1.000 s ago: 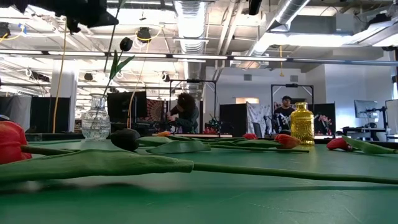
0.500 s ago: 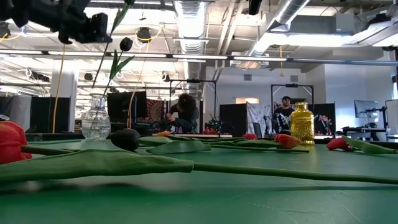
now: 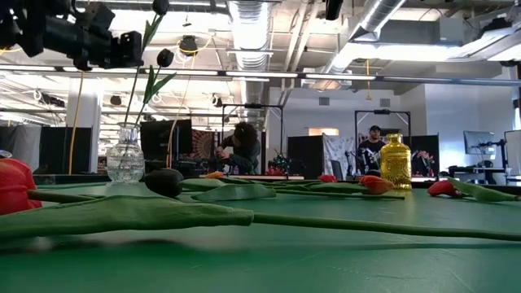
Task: Sort flowers into vase by color
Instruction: Put the bottom black flower into the top transparent vase
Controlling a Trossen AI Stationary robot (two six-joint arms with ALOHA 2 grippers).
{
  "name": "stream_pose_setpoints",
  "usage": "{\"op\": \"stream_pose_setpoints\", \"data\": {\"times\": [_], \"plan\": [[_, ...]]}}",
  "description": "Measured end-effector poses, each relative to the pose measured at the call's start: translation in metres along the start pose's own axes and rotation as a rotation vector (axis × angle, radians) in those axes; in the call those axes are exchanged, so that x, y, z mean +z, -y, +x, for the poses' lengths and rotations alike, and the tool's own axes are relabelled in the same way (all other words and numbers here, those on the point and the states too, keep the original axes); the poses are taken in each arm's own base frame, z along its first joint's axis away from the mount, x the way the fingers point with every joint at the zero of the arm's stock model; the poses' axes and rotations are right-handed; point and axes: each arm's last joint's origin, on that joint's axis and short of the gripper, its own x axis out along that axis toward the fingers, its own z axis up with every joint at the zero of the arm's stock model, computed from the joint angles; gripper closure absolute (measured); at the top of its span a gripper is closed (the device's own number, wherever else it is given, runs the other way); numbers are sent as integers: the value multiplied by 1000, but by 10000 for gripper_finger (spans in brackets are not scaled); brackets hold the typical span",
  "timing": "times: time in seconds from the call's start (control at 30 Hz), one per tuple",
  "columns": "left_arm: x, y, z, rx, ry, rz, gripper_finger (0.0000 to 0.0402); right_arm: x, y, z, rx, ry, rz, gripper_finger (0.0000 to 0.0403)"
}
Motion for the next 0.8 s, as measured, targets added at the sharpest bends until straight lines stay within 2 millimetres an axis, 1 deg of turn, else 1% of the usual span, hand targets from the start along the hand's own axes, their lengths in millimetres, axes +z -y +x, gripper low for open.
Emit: {"op": "stream_pose_setpoints", "data": {"times": [0.23,0.57,0.67,0.8], "plan": [[-14,-3,0,34,7,-25,400,0,0,0,0,0,0,124],[-21,-3,0,36,-49,-49,398,0,0,0,0,0,0,124],[-24,-3,0,48,-79,-78,388,0,0,0,0,0,0,124],[-27,-3,0,62,-108,-88,363,0,0,0,0,0,0,124]]}}
